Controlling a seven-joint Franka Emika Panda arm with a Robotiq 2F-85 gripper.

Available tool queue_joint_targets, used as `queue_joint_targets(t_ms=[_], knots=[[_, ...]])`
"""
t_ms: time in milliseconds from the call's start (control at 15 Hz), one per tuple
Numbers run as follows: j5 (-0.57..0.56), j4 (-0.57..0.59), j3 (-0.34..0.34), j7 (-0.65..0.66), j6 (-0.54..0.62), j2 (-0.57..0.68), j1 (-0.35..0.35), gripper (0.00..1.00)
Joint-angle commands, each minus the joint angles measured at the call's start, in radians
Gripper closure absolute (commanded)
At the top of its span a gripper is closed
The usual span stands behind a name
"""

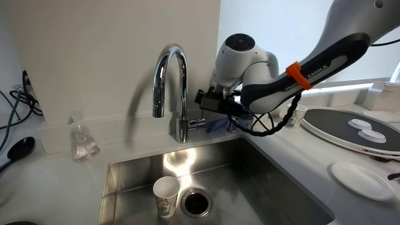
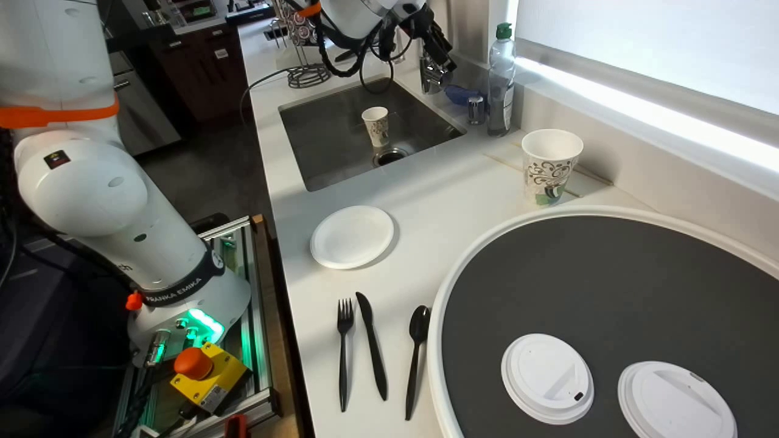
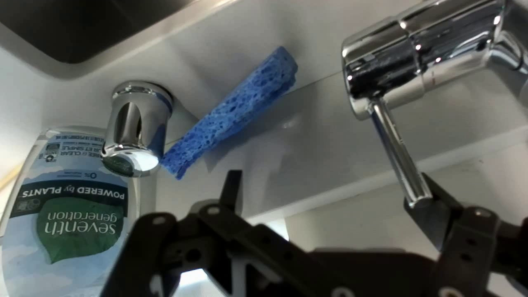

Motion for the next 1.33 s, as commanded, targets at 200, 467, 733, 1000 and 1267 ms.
queue_joint_targets(t_ms=[200,467,733,1000,1267], knots=[[-0.04,-0.015,-0.025,0.046,-0.028,-0.013,0.021,0.0],[-0.046,-0.023,-0.03,0.049,-0.032,-0.02,0.027,0.0],[-0.044,-0.04,-0.031,0.042,-0.043,-0.03,0.03,0.0],[-0.053,-0.055,-0.006,0.046,-0.102,-0.045,0.011,0.0],[-0.059,-0.049,0.006,0.05,-0.141,-0.048,0.004,0.0]])
